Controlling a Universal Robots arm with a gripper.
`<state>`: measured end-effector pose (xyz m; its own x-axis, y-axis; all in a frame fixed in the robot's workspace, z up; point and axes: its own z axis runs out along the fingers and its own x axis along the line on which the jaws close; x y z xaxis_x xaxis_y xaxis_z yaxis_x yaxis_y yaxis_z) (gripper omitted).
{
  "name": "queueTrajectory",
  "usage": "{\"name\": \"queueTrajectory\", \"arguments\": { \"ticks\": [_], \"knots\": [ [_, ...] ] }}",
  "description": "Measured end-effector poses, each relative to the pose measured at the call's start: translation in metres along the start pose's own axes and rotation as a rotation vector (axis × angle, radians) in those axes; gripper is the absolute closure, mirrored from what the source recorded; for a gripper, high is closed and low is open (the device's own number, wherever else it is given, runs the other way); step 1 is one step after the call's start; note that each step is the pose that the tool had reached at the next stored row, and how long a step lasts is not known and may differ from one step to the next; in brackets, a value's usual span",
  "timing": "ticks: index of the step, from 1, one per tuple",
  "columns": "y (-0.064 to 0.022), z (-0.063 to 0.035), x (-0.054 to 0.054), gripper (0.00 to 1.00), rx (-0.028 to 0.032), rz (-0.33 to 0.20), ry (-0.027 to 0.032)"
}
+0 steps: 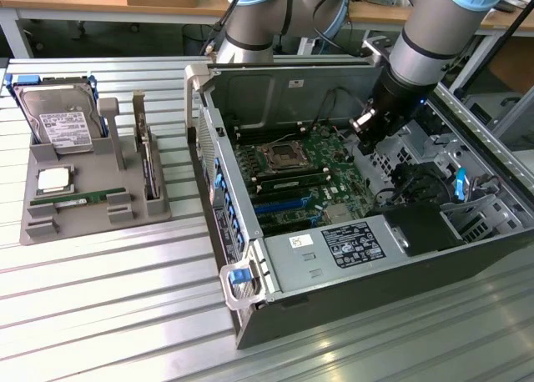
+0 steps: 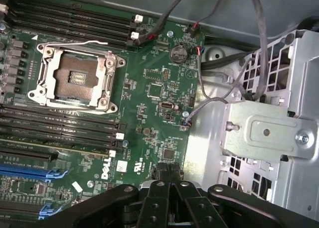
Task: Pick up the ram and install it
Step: 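Press down the ram until it locks into place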
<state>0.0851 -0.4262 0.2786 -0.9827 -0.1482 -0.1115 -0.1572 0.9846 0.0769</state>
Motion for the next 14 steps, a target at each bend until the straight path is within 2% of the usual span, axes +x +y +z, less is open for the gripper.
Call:
{"name": "queueTrajectory", "arguments": {
  "ticks": [4, 8, 12, 14],
  "knots": [
    [0.0000, 0.0000, 0.0000, 0.90, 0.0056, 0.042, -0.0031],
    [0.0000, 0.0000, 0.0000, 0.90, 0.0084, 0.064, -0.0048],
    [-0.0001, 0.0001, 0.0000, 0.90, 0.0190, 0.145, -0.0108],
    [0.0000, 0.0001, 0.0000, 0.90, 0.0192, 0.146, -0.0109]
  ]
}}
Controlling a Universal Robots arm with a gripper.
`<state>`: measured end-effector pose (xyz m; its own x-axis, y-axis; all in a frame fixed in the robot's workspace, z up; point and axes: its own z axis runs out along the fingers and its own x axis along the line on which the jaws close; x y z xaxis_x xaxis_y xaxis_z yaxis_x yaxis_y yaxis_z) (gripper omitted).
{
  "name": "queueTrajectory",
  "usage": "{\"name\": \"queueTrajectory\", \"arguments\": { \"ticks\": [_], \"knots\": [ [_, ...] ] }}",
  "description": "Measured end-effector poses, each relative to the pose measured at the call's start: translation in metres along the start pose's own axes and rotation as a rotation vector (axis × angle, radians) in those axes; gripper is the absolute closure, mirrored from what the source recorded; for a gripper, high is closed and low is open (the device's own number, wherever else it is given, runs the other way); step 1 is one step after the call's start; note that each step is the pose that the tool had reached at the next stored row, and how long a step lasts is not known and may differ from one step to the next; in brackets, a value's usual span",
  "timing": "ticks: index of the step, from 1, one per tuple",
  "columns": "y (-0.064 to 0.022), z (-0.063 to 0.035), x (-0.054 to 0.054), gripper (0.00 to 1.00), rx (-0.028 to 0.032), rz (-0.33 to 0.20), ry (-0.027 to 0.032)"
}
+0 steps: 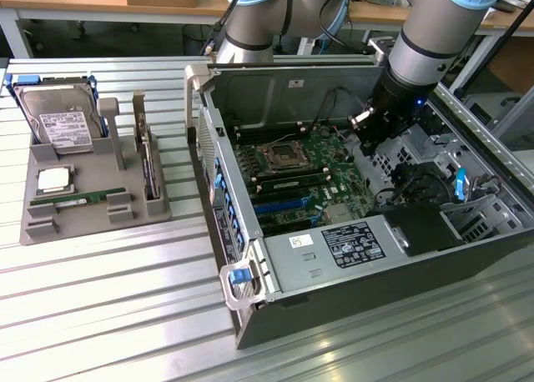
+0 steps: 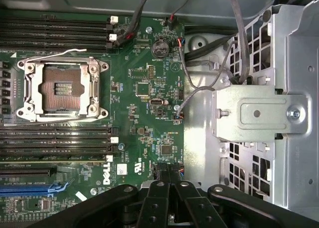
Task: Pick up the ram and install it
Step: 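Press down the ram until it locks into place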
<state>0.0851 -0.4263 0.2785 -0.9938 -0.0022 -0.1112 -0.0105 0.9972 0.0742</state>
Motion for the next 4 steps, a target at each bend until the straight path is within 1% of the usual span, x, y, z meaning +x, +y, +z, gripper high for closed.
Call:
{"name": "queueTrajectory", "arguments": {
  "ticks": [4],
  "knots": [
    [0.0000, 0.0000, 0.0000, 0.90, 0.0000, 0.000, 0.0000]
  ]
}}
